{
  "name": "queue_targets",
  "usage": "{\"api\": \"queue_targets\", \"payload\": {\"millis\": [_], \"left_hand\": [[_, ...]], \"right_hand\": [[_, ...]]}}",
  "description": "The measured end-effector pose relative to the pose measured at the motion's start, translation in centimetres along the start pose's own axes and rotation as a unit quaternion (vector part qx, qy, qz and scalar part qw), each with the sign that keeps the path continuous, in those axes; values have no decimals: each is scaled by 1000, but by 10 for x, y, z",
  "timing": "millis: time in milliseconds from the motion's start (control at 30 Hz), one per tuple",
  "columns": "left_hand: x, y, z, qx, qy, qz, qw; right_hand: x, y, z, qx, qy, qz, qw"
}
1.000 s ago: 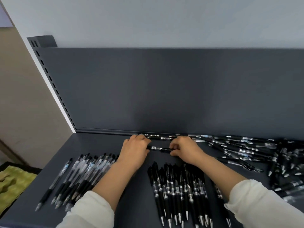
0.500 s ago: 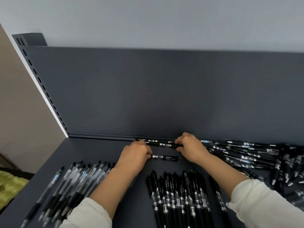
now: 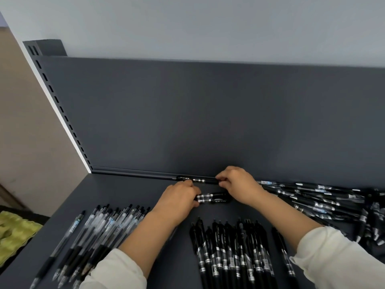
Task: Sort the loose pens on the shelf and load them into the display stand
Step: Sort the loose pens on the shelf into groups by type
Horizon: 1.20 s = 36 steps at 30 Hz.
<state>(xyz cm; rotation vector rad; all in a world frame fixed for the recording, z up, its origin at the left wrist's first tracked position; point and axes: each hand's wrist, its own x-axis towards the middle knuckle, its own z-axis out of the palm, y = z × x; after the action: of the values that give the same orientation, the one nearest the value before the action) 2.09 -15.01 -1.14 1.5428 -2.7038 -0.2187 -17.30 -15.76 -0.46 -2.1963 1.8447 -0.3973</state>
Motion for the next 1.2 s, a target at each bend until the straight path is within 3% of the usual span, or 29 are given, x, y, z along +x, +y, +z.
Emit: {"api": "queue_targets", "payload": {"millis": [200,400,667,867,1000,1200], "left_hand": [[-10,-8,-9,-50,-14,-48,998],[-13,-8,-10,-24,-36,-48,998],[-24,-2,-24,-38,14,-57,998],[-53,27,-34,-232,76,-108,964],[-84,66,-17,-226,101,-133,960],[-120,115,0,-233,121,-140,955]], "right_hand": [[9,-14,11,-127,-3,0,992],[7,-18,11,-139,-1,16,990],[-11,0,-7,-47,-6,52,998],[-76,15,-38,7,110,80,991],[-147,16,-40,62,166,146,973],[-225,-7,-13,101,174,182,962]]}}
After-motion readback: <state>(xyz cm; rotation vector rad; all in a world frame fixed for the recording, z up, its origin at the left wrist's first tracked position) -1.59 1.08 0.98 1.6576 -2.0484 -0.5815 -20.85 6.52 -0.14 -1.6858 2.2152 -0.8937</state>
